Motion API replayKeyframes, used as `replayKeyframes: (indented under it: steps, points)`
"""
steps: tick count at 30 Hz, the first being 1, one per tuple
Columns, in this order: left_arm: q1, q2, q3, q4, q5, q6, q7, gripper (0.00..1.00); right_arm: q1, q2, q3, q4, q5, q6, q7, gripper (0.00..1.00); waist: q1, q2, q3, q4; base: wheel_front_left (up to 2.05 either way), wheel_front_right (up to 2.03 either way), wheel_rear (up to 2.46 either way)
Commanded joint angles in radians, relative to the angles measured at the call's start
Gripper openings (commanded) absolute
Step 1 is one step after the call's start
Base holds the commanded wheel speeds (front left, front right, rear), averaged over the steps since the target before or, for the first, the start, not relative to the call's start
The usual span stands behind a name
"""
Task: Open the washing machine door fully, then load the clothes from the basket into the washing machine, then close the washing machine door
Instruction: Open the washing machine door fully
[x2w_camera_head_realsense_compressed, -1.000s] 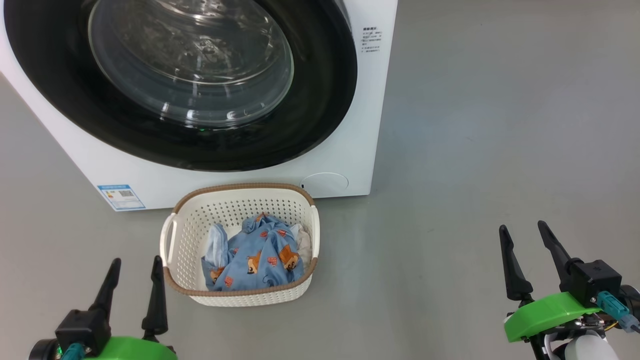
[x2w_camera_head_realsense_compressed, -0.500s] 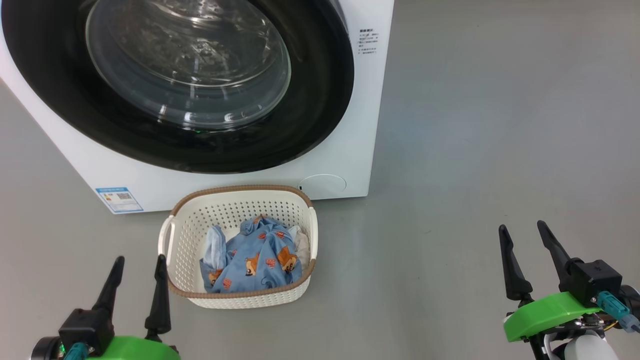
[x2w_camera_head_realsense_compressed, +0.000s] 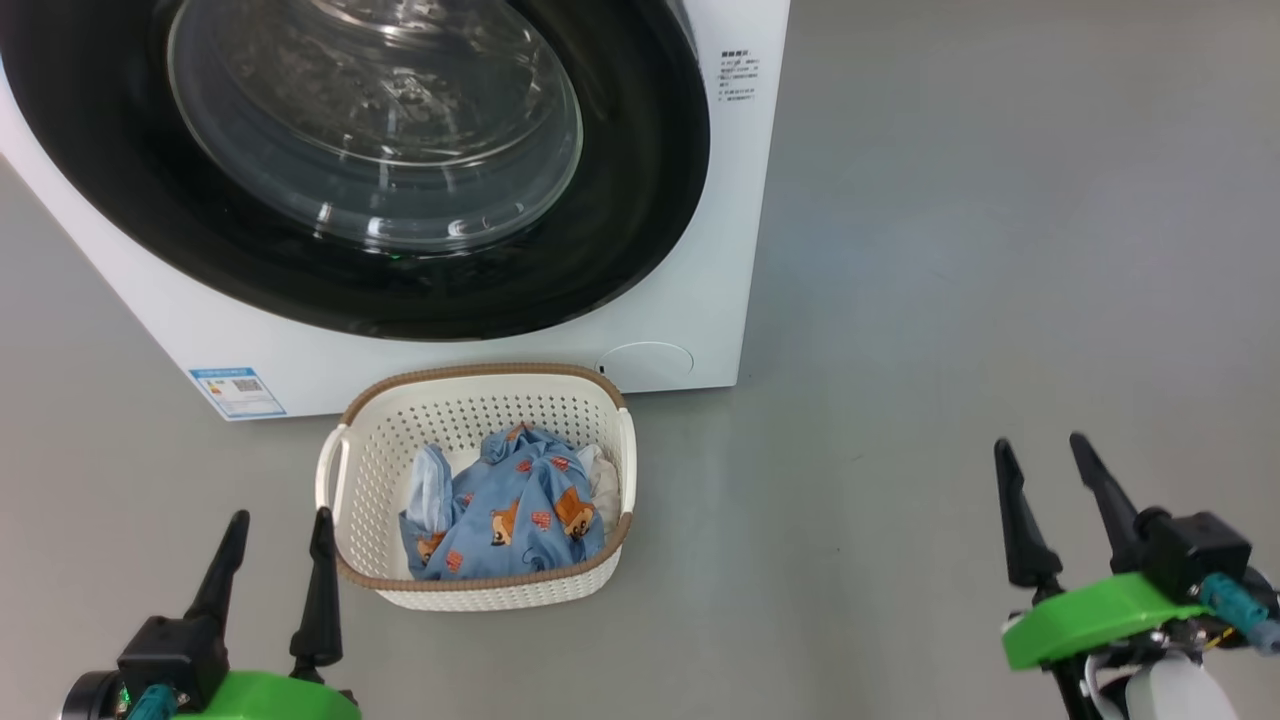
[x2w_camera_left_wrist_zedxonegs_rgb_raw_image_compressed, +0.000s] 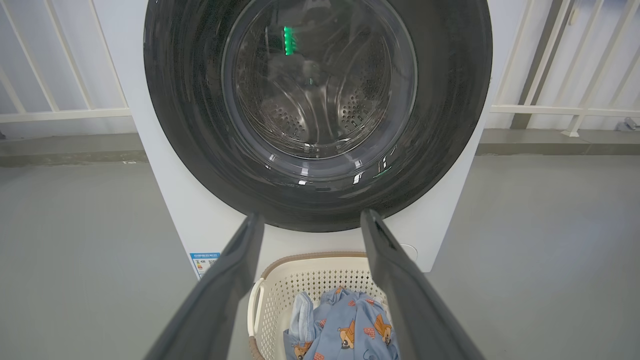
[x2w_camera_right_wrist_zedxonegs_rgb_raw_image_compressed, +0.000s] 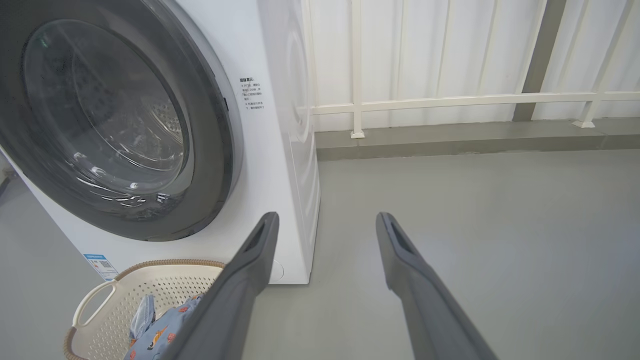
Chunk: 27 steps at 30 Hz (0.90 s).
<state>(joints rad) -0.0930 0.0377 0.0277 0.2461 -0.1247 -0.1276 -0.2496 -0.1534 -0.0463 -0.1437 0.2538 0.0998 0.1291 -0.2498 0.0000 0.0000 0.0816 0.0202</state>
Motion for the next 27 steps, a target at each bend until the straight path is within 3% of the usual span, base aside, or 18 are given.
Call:
replayKeyframes:
  steps: [1, 9, 14, 21, 22, 23, 24, 26, 27]
  points:
    - [-0.024, 0.018, 0.028, -0.033, 0.004, -0.003, -0.012, 1.0, -0.051, -0.004, 0.026, -0.024, 0.021, 0.002, -0.012, 1.0, 0.0, 0.0, 0.003, 0.001, 0.0, 0.0, 0.0]
    - [-0.022, 0.017, 0.014, -0.027, -0.01, -0.003, -0.012, 1.0, -0.125, -0.004, 0.013, -0.038, 0.14, 0.002, -0.012, 1.0, 0.0, 0.0, 0.022, 0.001, 0.0, 0.0, 0.0]
    - [-0.029, 0.018, 0.004, -0.019, -0.014, -0.003, -0.012, 1.0, -0.174, -0.004, -0.001, -0.038, 0.283, 0.002, -0.012, 1.0, 0.0, 0.0, 0.034, 0.007, 0.0, 0.0, 0.0]
    - [-0.038, 0.017, -0.008, -0.016, -0.02, -0.003, -0.012, 1.0, -0.248, -0.004, -0.009, 0.017, 0.619, 0.002, 0.0, 1.0, 0.0, 0.0, 0.056, 0.015, 0.0, 0.0, 0.0]
    - [-0.04, 0.016, -0.009, -0.017, -0.02, -0.003, -0.012, 1.0, -0.26, -0.004, -0.011, 0.023, 0.664, 0.002, 0.007, 0.88, 0.0, 0.0, 0.06, 0.016, 0.0, 0.0, 0.0]
    - [-0.042, 0.016, -0.011, -0.017, -0.02, -0.003, -0.012, 1.0, -0.272, -0.004, -0.012, 0.027, 0.705, 0.002, 0.019, 0.7, 0.0, 0.0, 0.065, 0.018, 0.0, 0.0, 0.0]
    - [-0.044, 0.016, -0.012, -0.018, -0.02, -0.003, -0.012, 1.0, -0.283, -0.007, -0.012, 0.03, 0.737, 0.002, 0.028, 0.43, 0.0, 0.0, 0.069, 0.019, 0.0, 0.0, 0.0]
    - [-0.049, 0.016, -0.018, -0.014, -0.021, -0.003, -0.012, 1.0, -0.304, -0.018, -0.012, 0.036, 0.787, 0.002, 0.045, 0.0, 0.0, 0.0, 0.078, 0.022, 0.0, 0.0, 0.0]
    - [-0.053, 0.016, -0.021, -0.013, -0.022, -0.003, -0.012, 1.0, -0.315, -0.023, -0.016, 0.04, 0.814, 0.002, 0.053, 0.0, 0.0, 0.0, 0.084, 0.024, 0.0, 0.0, 0.0]
